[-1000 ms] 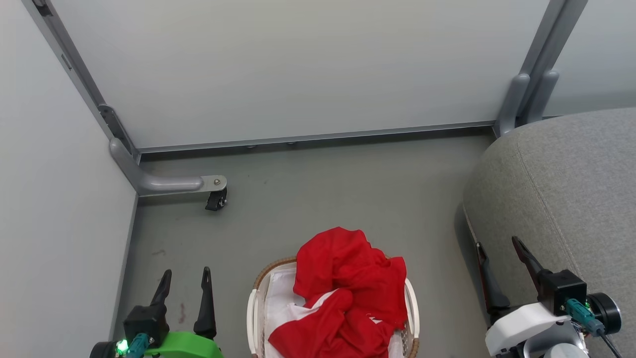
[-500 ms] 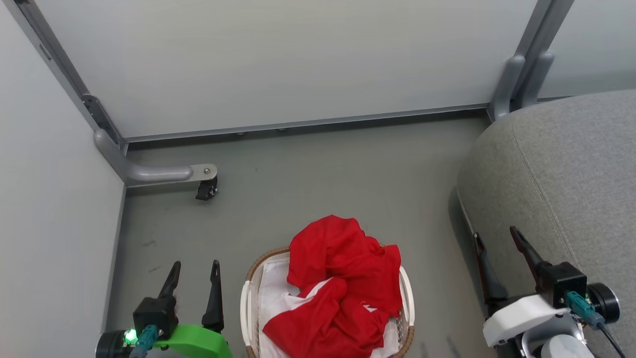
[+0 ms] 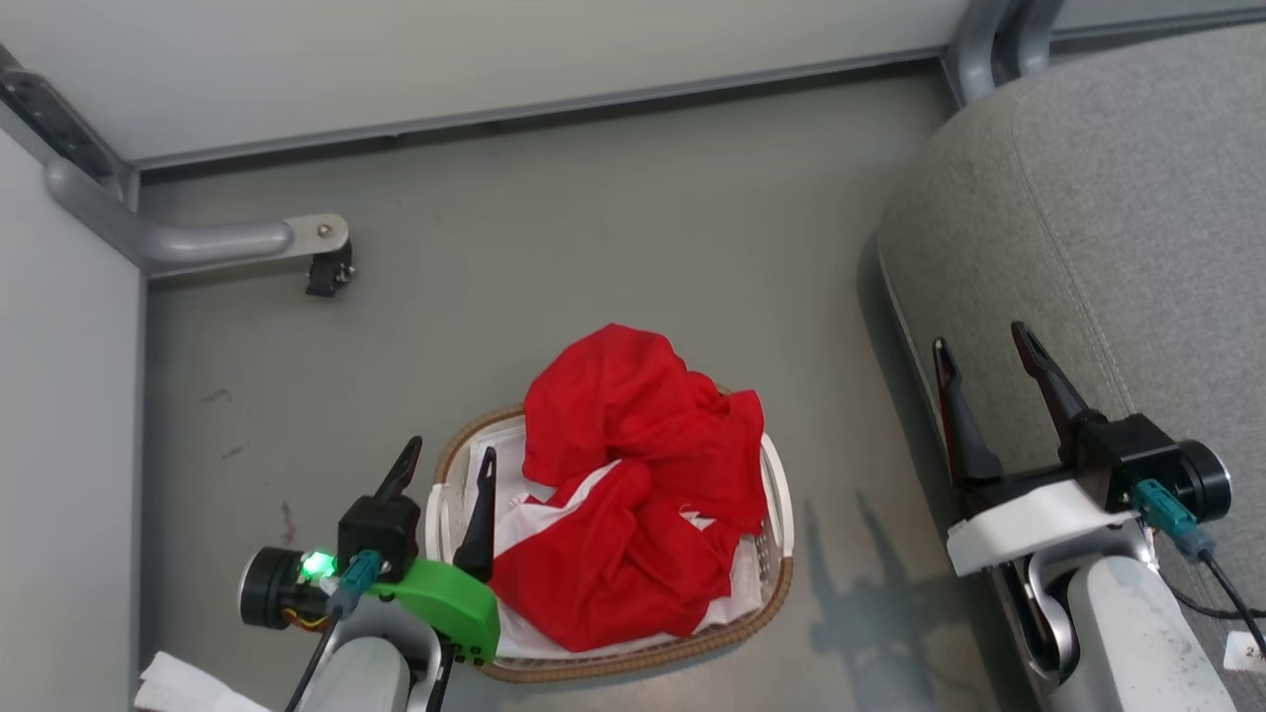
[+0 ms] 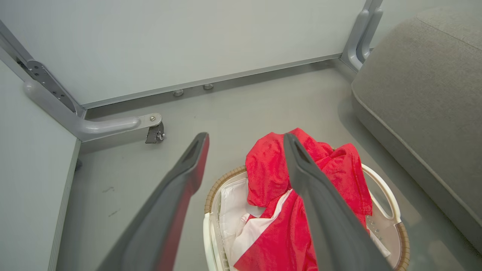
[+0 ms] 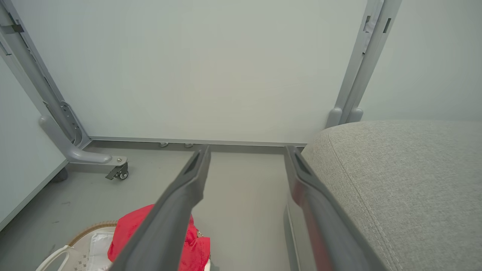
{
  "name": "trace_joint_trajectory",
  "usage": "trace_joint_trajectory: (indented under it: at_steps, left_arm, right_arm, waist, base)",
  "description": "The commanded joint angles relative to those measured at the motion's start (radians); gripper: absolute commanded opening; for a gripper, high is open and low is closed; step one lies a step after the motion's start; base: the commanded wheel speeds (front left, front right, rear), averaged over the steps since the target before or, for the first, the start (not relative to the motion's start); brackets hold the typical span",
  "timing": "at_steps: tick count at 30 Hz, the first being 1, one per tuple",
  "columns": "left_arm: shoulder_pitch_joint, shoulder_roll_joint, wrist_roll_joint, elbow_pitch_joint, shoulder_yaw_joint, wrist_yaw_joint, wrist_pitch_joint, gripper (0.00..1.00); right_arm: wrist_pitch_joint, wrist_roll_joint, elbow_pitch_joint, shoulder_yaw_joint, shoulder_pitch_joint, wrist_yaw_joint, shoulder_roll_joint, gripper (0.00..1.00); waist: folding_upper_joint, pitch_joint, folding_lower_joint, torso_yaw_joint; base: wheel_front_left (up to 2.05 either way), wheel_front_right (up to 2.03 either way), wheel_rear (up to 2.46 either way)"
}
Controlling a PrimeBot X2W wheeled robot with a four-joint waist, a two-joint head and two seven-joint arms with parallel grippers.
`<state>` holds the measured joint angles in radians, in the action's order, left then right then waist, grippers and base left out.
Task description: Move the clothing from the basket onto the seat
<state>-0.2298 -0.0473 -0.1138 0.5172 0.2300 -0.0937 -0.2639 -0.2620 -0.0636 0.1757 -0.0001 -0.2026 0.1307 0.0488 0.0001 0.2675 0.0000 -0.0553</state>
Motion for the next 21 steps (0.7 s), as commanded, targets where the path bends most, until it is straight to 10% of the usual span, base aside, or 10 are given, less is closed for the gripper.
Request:
trace_joint_trajectory:
  at_steps: [1, 21]
  left_arm:
    - [-0.045, -0.006, 0.014, 0.029, 0.014, -0.005, -0.001, 1.00]
    - [-0.369, -0.007, 0.034, 0.429, 0.201, -0.019, -0.001, 1.00]
  right_arm:
    - [-0.005, -0.005, -0.009, 0.005, -0.030, 0.000, 0.003, 1.00]
    - [-0.005, -0.090, -0.066, 0.073, -0.196, 0.000, 0.003, 1.00]
  waist:
    - [-0.0001, 0.142, 0.0000, -0.076]
    - [-0.0001, 0.489, 0.0000, -0.199]
  base:
    - [0.00, 0.00, 0.00]
    - [0.00, 0.00, 0.00]
